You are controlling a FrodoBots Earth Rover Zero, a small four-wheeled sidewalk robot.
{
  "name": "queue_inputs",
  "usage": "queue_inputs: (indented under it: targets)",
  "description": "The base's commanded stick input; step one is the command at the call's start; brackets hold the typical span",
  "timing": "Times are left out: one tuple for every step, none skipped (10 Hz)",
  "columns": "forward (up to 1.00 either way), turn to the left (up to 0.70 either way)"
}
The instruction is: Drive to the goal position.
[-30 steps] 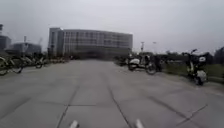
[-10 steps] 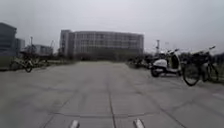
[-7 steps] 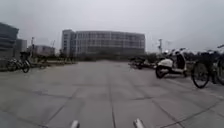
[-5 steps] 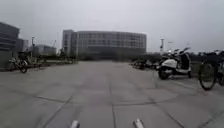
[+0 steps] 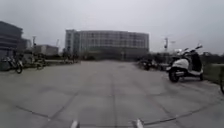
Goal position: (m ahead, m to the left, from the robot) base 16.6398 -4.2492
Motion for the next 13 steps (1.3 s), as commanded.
queue_inputs:
  targets:
    - [1.0,0.01]
    - [1.0,0.01]
    - [1.0,-0.39]
    - [1.0,-0.39]
    - [1.0,-0.39]
    - [1.0,-0.39]
    - [1.0,-0.39]
    - [1.0,-0.39]
    - [1.0,-0.39]
    - [1.0,-0.39]
    - [1.0,-0.39]
    - [1.0,-0.3]
    - [1.0,0.01]
